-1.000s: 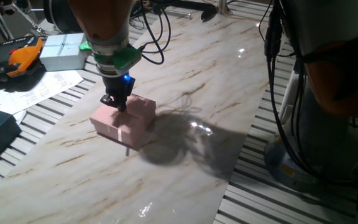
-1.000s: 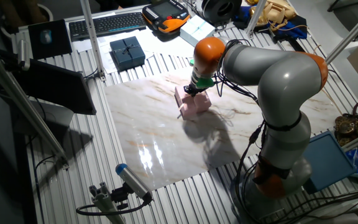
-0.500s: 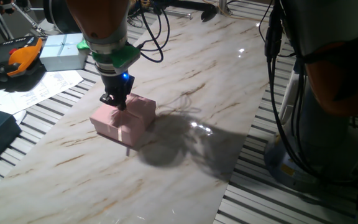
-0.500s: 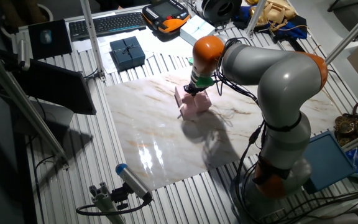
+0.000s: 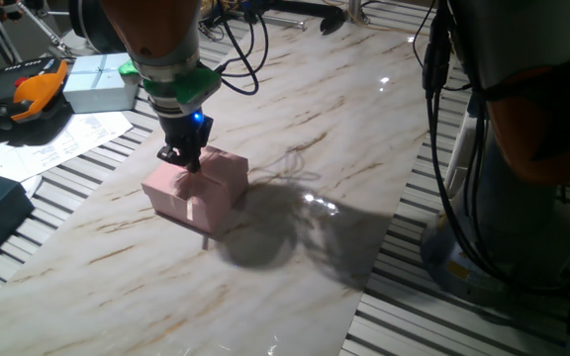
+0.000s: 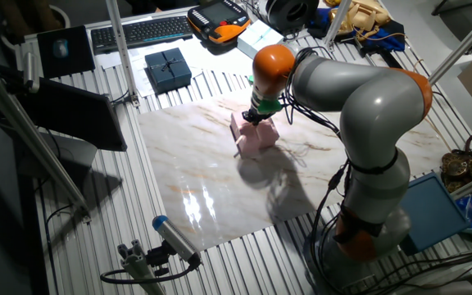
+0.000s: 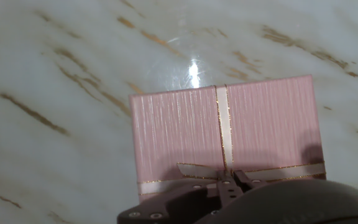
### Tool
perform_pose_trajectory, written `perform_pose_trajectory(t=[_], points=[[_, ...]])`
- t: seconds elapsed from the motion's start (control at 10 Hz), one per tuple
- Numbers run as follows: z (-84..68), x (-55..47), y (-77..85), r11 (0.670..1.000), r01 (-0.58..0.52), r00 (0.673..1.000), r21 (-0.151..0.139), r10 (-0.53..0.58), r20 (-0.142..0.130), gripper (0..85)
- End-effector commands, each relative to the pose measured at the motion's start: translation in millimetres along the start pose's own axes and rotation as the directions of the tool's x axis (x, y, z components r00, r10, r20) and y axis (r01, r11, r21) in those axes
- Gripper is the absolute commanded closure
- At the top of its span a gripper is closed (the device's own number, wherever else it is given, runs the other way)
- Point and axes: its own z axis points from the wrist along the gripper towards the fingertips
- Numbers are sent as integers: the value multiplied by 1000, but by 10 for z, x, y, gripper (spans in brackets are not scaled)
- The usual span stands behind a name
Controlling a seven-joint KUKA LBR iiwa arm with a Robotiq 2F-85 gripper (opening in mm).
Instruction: Open a box
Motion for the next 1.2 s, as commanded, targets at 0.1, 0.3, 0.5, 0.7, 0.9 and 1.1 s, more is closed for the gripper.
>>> perform_pose_trajectory(t=[0.1,0.3,0.5,0.7,0.9,1.1], points=[[-74,-5,-9,1000,1,1000,2,-1,-5,850],[-166,-22,-38,1000,4,1000,7,-4,-12,850],[-249,-56,-79,1000,9,1000,6,-9,-16,850],[-282,-79,-115,1000,18,1000,9,-18,-12,850],[-337,-120,-195,999,32,999,10,-32,-9,850],[-385,-177,-299,999,53,999,5,-53,-4,850]])
